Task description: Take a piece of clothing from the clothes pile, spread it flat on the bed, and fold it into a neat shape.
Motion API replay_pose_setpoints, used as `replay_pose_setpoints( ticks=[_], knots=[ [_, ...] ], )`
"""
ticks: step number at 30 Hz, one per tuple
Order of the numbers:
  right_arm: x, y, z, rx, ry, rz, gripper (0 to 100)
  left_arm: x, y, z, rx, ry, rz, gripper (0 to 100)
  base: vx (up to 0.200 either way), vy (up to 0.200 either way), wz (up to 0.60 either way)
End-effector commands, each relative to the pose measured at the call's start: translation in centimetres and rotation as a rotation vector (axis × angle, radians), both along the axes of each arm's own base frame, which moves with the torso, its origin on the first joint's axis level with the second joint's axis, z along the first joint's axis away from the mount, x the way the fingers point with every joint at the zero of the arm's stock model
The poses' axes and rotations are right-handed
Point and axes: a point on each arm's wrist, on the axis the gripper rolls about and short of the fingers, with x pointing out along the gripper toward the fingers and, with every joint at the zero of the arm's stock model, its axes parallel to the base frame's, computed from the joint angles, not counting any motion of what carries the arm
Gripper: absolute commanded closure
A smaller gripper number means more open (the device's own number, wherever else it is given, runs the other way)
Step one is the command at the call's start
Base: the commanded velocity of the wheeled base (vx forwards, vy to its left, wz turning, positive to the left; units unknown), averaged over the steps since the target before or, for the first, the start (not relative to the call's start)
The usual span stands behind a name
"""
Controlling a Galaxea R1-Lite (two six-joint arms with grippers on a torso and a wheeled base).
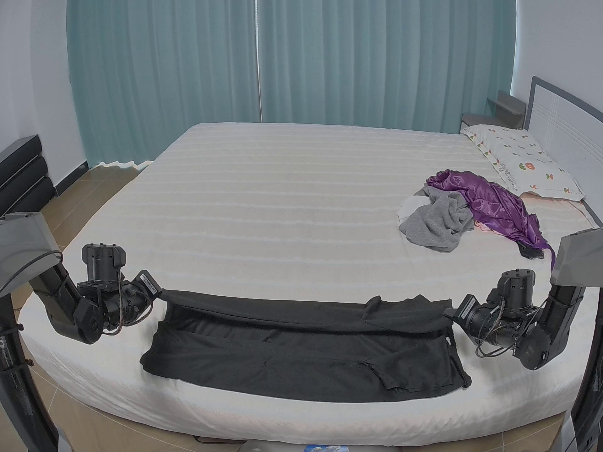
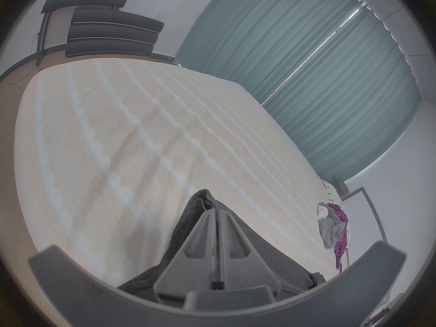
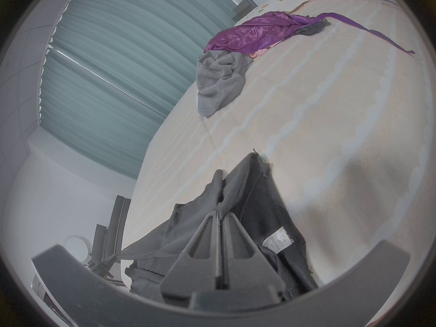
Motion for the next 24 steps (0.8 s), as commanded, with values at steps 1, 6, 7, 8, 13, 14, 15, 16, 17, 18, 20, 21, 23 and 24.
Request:
replay_pose_setpoints(
  ticks=[1,6,7,8,13,14,15,16,17,18,20,21,23,24],
  knots=[
    [-0.1,0.0,1.0,0.005,-0.034,0.000,100,-0.1,0.1,0.7,-0.001,-0.019,0.003,100,0.000,0.000,0.00],
    [-0.1,-0.2,1.5,0.009,-0.050,-0.007,100,-0.3,0.1,0.4,0.000,-0.005,0.002,100,0.000,0.000,0.00],
    [-0.1,-0.2,1.5,0.009,-0.049,-0.007,100,-0.3,0.1,0.4,0.000,-0.007,0.002,100,0.000,0.000,0.00],
    [-0.1,-0.3,1.5,0.011,-0.051,-0.010,100,-0.3,0.1,0.4,0.000,-0.009,0.002,100,0.000,0.000,0.00],
    [1.0,-0.3,2.3,0.045,-0.092,-0.033,100,0.5,0.0,0.9,-0.001,-0.041,0.001,100,0.000,0.000,0.00],
    [1.2,-0.2,2.3,0.047,-0.097,-0.034,100,0.8,0.0,1.1,-0.002,-0.054,0.002,100,0.000,0.000,0.00],
    [1.4,-0.3,2.3,0.048,-0.100,-0.035,100,1.2,0.0,1.4,-0.001,-0.074,0.004,100,0.000,0.000,0.00],
    [1.4,-0.3,2.3,0.048,-0.100,-0.035,100,1.2,0.0,1.4,-0.001,-0.074,0.004,100,0.000,0.000,0.00],
    [1.6,-0.2,2.4,0.052,-0.108,-0.036,100,1.7,0.0,1.6,-0.005,-0.090,0.006,100,0.000,0.000,0.00],
    [1.8,-0.2,2.4,0.058,-0.111,-0.039,100,1.9,0.0,1.6,-0.013,-0.092,0.011,100,0.000,0.000,0.00],
    [1.8,-0.2,2.4,0.071,-0.108,-0.047,100,2.2,0.0,1.6,-0.029,-0.099,0.022,100,0.000,0.000,0.00],
    [1.8,-0.2,2.4,0.078,-0.104,-0.051,100,2.2,0.0,1.6,-0.040,-0.099,0.029,100,0.000,0.000,0.00],
    [1.5,-0.2,2.2,0.076,-0.091,-0.052,100,2.0,0.0,1.4,-0.048,-0.089,0.034,100,0.000,0.000,0.00],
    [1.3,-0.3,2.2,0.075,-0.085,-0.052,100,1.8,0.0,1.4,-0.047,-0.085,0.034,100,0.000,0.000,0.00]
  ],
)
